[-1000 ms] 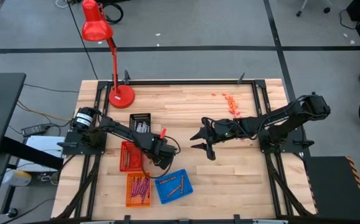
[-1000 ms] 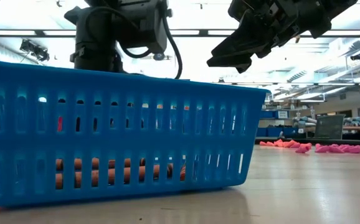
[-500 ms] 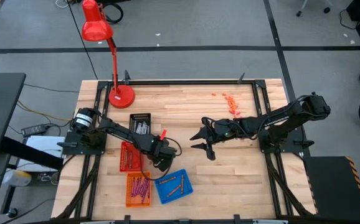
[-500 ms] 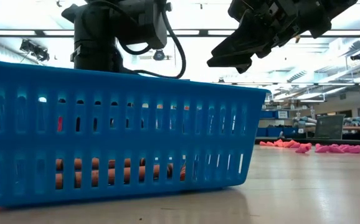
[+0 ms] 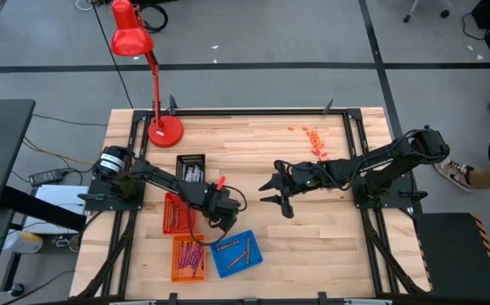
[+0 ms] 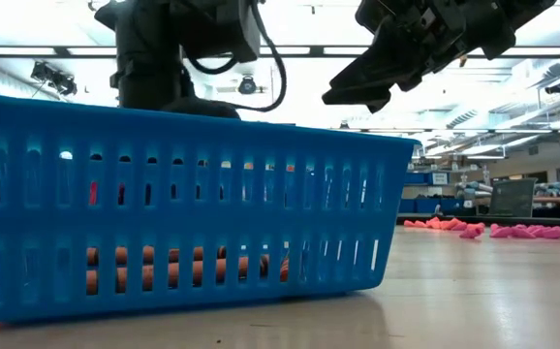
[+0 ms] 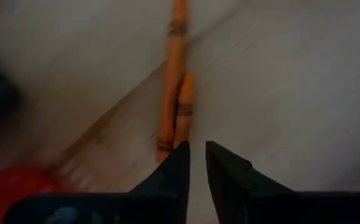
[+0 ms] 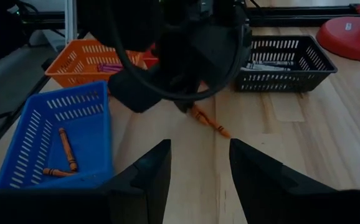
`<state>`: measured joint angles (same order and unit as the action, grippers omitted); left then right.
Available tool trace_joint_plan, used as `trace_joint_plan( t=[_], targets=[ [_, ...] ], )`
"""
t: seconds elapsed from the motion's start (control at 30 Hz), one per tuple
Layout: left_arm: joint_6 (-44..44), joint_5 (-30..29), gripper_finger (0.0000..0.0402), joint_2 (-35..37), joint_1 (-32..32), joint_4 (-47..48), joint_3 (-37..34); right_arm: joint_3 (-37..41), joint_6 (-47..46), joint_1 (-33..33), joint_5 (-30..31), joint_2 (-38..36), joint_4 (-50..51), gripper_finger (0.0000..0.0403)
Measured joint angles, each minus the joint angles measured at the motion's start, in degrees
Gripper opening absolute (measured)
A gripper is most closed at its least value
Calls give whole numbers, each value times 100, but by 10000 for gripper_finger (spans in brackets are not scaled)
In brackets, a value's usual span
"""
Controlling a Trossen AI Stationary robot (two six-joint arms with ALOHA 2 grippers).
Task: Sort crayons
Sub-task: Put the orange crayon into the blue bin
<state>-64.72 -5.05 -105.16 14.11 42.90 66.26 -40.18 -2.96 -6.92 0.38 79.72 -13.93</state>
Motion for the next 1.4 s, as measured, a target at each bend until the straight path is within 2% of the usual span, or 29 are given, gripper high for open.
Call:
trace_joint_plan(
  t=[0.3,0.43,0.6,0.8,1.1,1.3,1.4],
  targets=[
    [-82,-14,10,362,-2,107,-16,0,58,17,0,0,74,166],
    [-82,-27,7,569,-4,113,-14,0,59,85,-2,0,79,166],
    [-113,-29,21,905,-4,69,-12,0,-72,175,-176,0,122,166],
    [184,-117,34,836,-221,248,-8,0,-140,234,-326,0,46,166],
    [1504,98,129,366,-887,45,-16,0,-555,229,-536,0,-59,166],
    [2205,347,134,365,-1216,43,-16,0,-793,219,-640,0,-55,166],
    [2641,572,131,365,-1280,6,-16,0,-923,219,-945,0,-43,166]
  ],
)
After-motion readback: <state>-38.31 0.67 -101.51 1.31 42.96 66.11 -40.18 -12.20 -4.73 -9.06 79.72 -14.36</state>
